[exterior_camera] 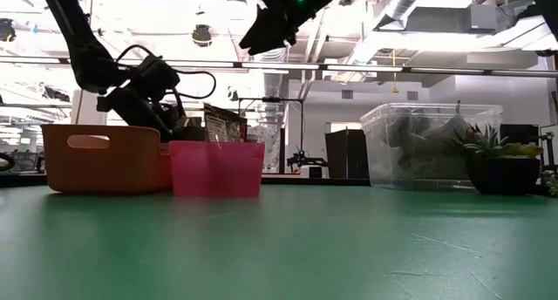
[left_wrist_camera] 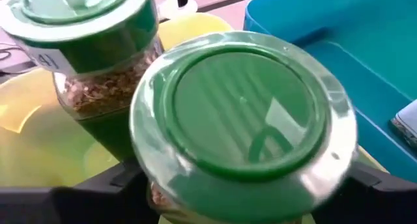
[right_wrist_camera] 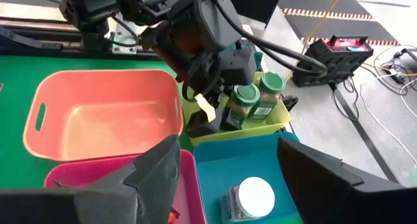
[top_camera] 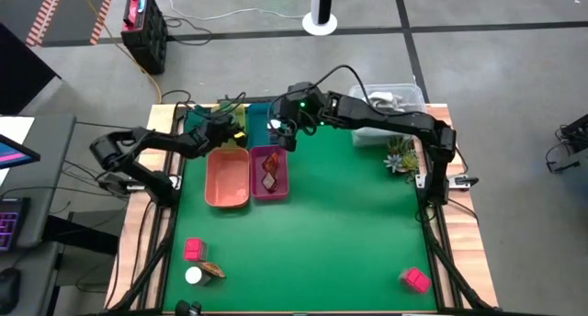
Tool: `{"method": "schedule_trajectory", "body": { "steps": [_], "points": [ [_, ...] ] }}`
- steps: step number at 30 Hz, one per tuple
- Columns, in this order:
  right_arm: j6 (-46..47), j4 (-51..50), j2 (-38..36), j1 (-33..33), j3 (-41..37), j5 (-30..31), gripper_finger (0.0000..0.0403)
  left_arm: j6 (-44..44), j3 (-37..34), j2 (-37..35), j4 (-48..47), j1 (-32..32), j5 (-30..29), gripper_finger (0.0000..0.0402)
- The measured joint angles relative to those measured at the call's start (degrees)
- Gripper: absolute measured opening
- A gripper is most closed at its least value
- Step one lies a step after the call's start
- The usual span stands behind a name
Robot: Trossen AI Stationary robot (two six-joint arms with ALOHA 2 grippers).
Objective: Sort spices by type
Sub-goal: Put the green seasoning bottle into the yellow bin, then put the right red seasoning can into the orange bin
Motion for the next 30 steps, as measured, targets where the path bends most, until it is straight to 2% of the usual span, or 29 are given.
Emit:
{"method": "schedule_trajectory", "body": {
  "steps": [11, 16, 19, 24, 27, 30],
  "points": [
    [-0.4, -5.7, -4.3, -1.0, 0.0, 0.3, 0.0285, 2.8, -0.2, -8.2, -3.7, -3.1, -1.5, 0.0292],
    [-0.5, -12.6, -6.8, -0.9, 0.0, 6.5, 0.0285, 5.4, -0.2, -13.5, -7.1, -6.3, -5.0, 0.0292],
    [0.8, -17.7, -9.1, -0.9, 0.0, 7.4, 0.0285, 8.1, -0.2, -17.1, -8.2, -8.7, -7.7, 0.0292],
    [4.8, -28.1, -12.8, 0.0, -0.6, 7.5, 0.0285, 14.6, -0.2, -23.5, -10.1, -13.4, -8.0, 0.0292],
    [7.8, -30.5, -15.5, 1.0, -5.2, 8.6, 0.0285, 16.8, -0.2, -28.0, -12.0, -16.6, -8.0, 0.0292],
    [11.7, -29.9, -19.7, 2.0, -14.8, 10.5, 0.0285, 17.8, -0.2, -33.0, -14.3, -20.1, -7.6, 0.0293]
  ]
}}
